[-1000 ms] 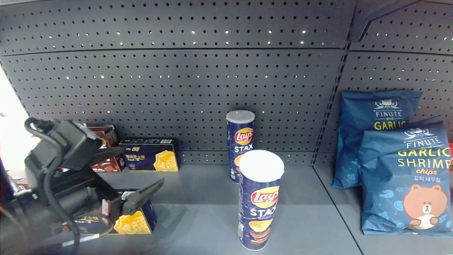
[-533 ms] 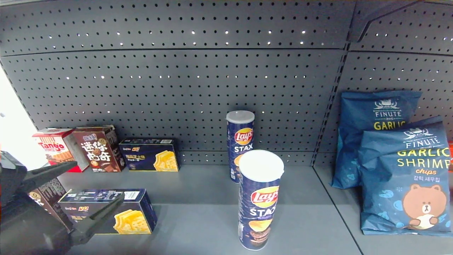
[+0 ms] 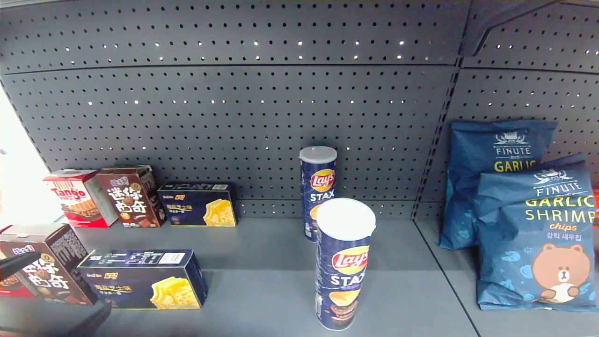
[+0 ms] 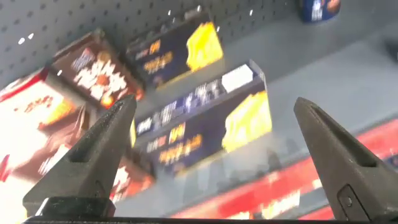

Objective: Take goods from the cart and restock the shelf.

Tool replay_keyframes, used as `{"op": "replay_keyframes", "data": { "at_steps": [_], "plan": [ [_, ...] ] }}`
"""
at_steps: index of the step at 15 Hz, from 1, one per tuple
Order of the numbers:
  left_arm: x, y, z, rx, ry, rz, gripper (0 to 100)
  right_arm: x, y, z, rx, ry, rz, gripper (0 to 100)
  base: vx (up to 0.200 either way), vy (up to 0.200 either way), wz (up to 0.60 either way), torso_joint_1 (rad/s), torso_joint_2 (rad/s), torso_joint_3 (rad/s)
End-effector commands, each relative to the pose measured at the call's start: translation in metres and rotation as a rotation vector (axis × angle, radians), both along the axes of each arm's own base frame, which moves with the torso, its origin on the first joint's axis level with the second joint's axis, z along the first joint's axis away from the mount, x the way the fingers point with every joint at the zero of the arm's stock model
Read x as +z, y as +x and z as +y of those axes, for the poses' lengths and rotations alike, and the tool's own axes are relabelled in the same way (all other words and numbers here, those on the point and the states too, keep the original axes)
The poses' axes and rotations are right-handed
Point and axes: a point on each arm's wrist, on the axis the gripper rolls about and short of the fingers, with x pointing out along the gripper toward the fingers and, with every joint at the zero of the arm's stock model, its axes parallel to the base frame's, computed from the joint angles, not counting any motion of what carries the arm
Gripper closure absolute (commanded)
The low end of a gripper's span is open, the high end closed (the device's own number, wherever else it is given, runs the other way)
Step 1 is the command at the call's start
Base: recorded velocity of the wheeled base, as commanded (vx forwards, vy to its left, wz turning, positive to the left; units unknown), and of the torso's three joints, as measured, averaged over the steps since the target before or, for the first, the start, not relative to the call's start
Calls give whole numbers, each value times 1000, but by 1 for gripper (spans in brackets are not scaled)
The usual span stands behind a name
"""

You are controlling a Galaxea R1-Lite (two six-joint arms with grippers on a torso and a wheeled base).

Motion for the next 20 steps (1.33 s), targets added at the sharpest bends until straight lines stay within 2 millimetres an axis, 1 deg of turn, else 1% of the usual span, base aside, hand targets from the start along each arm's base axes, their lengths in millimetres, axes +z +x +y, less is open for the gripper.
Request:
{"op": "replay_keyframes", "data": {
  "at_steps": [1, 2, 3, 4, 5, 6, 8, 9, 10, 11, 13, 16, 18, 19, 20],
  "plan": [
    [13, -23, 8, 8, -13, -66, 0, 4, 0, 0, 2, 8, -17, 0, 0, 0, 0, 0, 0, 0],
    [18, -27, 9, 8, 4, -62, 0, 111, 11, -4, -166, 72, -223, 0, 0, 0, 0, 0, 0, 0],
    [18, -27, 9, 8, 8, -60, 0, 152, 39, -4, -151, 66, -221, 0, 0, 0, 0, 0, 0, 0],
    [9, -26, 9, 0, 22, -27, 0, 180, 73, 2, 92, -1, -169, 0, 0, 0, 0, 0, 0, 0],
    [5, -24, 8, -1, 27, -14, 0, 168, 87, 5, 157, -79, -91, 0, 0, 0, 0, 0, 0, 0],
    [5, -24, 8, -6, 27, -11, 0, 151, 92, 12, 254, -115, -24, 0, 0, 0, 0, 0, 0, 0],
    [-1, -17, 5, -24, 43, 41, 0, 122, 94, 33, 511, -133, 87, 0, 0, 0, 0, 0, 0, 0],
    [-1, -13, 3, -28, 47, 54, 0, 117, 96, 40, 585, -145, 119, 0, 0, 0, 0, 0, 0, 0],
    [0, -7, 1, -32, 53, 72, 0, 109, 103, 52, 661, -168, 180, 0, 0, 0, 0, 0, 0, 0],
    [1, -3, -1, -39, 50, 69, 0, 109, 110, 62, 704, -185, 210, 0, 0, 0, 0, 0, 0, 0],
    [2, 5, -4, -38, 45, 64, 0, 108, 128, 76, 722, -195, 260, 0, 0, 0, 0, 0, 0, 0],
    [4, 9, -5, -40, 47, 78, 0, 100, 145, 89, 730, -216, 327, 0, 0, 0, 0, 0, 0, 0],
    [5, 11, -6, -40, 47, 78, 0, 97, 157, 101, 744, -230, 366, 0, 0, 0, 0, 0, 0, 0],
    [5, 11, -6, -40, 47, 78, 0, 97, 157, 101, 744, -230, 366, 0, 0, 0, 0, 0, 0, 0],
    [5, 11, -6, -36, 48, 79, 0, 97, 169, 109, 742, -237, 387, 0, 0, 0, 0, 0, 0, 0]
  ]
}}
